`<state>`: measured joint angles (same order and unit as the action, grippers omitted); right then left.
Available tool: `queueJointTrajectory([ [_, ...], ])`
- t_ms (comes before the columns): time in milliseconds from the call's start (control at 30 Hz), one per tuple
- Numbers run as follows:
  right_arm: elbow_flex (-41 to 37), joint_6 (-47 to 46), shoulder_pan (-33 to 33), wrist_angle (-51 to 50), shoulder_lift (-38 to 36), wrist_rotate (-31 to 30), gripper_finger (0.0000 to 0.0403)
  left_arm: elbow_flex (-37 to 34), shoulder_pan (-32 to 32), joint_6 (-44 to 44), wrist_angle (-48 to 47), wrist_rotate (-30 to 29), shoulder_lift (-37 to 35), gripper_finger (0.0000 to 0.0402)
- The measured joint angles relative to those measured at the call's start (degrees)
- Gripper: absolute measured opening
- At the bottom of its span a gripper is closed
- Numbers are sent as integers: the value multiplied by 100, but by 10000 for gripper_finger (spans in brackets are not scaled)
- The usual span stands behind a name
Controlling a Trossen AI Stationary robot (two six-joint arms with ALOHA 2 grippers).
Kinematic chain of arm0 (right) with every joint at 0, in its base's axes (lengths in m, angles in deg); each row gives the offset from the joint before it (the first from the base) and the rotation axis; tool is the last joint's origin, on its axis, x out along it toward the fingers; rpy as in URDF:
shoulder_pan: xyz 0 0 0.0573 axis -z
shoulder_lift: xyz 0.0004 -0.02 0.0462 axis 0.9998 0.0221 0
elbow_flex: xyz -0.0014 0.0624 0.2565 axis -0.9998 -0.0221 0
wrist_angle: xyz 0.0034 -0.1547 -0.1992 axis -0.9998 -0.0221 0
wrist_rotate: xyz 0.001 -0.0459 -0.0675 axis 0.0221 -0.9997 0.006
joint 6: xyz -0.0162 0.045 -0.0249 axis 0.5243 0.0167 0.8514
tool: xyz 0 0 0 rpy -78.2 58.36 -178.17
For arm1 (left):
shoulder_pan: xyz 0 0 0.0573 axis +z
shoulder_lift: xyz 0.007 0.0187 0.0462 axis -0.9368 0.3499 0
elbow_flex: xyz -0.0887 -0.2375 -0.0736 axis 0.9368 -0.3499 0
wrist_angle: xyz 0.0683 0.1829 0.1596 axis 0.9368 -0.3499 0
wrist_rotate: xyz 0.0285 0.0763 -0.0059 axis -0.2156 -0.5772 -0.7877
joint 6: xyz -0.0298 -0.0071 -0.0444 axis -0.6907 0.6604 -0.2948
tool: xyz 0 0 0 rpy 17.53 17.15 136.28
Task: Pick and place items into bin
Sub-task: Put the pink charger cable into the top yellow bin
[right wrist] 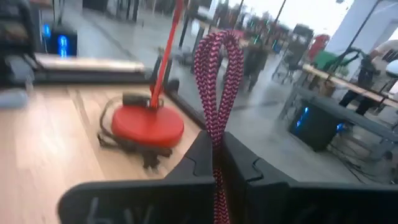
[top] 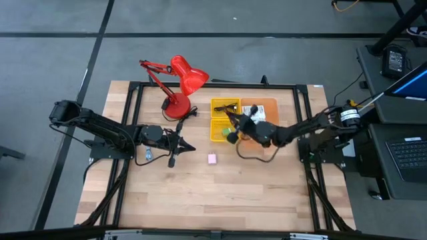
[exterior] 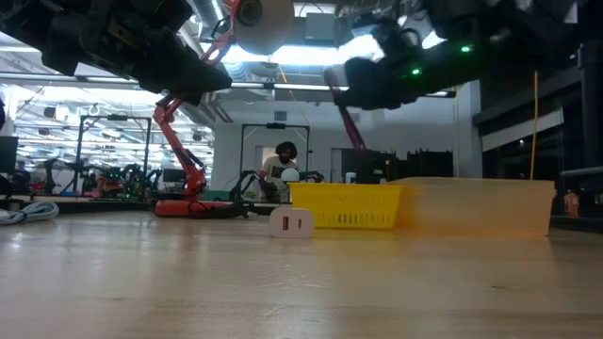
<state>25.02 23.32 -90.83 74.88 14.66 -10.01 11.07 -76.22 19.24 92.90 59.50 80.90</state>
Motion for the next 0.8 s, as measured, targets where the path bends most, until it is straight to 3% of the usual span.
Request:
queueJointTrajectory([
  [133, 633, -77, 263, -1309, 0, 134, 0, 0, 0, 0, 0, 0, 0, 8],
  [433, 2447, -1111, 912, -5563, 0, 993, 0, 0, 0, 0, 0, 0, 0, 4],
  [667, 2852, -850, 1419, -6118, -2, 2350, 0, 0, 0, 0, -2, 0, 0, 3],
  [800, 2909, -563, 1728, -6246, -2, 2719, 0, 0, 2, 0, 0, 0, 0, 4],
])
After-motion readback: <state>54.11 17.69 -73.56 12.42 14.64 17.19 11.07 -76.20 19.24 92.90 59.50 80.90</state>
